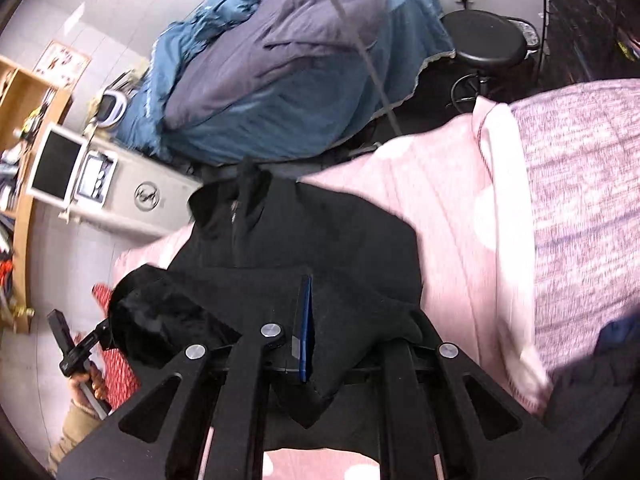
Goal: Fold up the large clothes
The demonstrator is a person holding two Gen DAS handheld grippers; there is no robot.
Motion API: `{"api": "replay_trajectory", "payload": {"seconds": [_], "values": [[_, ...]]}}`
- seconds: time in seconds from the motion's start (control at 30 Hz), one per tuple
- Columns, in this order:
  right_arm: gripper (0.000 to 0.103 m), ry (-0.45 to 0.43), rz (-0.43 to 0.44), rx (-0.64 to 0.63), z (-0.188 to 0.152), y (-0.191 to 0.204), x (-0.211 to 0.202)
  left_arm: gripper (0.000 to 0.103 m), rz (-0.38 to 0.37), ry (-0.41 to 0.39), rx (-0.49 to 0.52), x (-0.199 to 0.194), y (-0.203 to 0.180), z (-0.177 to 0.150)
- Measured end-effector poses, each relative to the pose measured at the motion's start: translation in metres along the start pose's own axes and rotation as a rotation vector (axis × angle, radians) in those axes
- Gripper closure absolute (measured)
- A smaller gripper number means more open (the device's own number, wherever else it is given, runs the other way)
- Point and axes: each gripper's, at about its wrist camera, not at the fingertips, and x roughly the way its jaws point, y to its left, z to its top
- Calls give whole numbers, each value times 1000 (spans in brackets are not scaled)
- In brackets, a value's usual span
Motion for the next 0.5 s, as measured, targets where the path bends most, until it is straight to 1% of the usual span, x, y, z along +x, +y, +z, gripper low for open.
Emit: {"api": "replay_trajectory", "payload": {"seconds": [0.1,0.2,0.3,0.37,0.4,0.47,0.5], "values": [[93,15,-5,33,18,-4,17,100,0,29,-19,23,-1,23],[93,36,-32,44,29,-9,35,100,19,64,-18,44,-3,32],[93,58,-50,61,34,-15,52,96,15,107,-65,64,2,37],[92,70,-51,84,38,-21,63,96,-30,132,-146,74,14,38],[92,77,-54,94,39,-23,68,94,-70,149,-205,78,23,38],[92,89,-60,119,41,-29,78,89,-136,168,-288,83,37,38],[92,95,-60,138,42,-32,82,83,-179,164,-342,82,47,37]]}}
